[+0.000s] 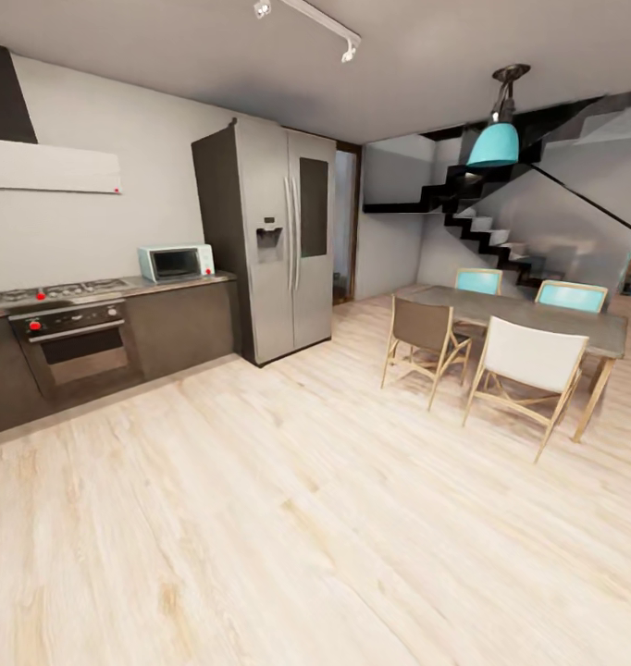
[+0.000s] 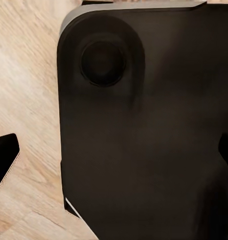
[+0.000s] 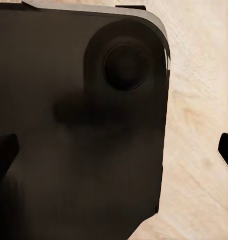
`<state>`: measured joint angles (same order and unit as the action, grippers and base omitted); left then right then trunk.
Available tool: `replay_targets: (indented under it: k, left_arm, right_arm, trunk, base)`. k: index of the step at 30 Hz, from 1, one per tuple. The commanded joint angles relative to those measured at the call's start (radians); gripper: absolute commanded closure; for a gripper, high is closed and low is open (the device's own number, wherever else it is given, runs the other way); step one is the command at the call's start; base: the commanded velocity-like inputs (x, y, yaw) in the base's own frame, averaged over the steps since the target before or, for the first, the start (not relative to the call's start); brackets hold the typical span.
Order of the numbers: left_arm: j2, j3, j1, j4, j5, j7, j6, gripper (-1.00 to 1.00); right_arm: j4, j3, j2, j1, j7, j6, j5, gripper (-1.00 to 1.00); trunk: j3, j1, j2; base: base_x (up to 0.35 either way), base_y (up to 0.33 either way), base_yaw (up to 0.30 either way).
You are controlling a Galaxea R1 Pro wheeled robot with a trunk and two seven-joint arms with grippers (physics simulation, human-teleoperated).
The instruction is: In the kitchen, take the popcorn bag from the countertop, put it into the microwave, and heat it until the popcorn is cooked so the cooked popcorn ends up inside the bag.
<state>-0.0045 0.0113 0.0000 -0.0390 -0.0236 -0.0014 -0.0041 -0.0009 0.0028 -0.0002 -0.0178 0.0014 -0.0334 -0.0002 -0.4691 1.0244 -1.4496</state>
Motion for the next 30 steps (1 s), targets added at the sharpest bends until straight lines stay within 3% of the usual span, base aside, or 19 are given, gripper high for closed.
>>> replay_targets:
  k: [1,30]
  left_arm:
    - [-0.001,0.001,0.0,-0.001,-0.002,0.0,0.0,-1.0]
    - [-0.015,0.0,0.0,-0.001,-0.002,0.006,0.0,-1.0]
  right_arm:
    - [0.001,0.0,0.001,-0.001,0.0,-0.003,0.0,-1.0]
    - [0.001,0.006,0.002,-0.001,0.003,-0.003,0.011,-1.0]
  trunk:
    - [-0.001,0.001,0.0]
    - [-0.001,0.001,0.0]
  base:
    - [0.322,0.0,0.0]
    - [0.322,0.0,0.0]
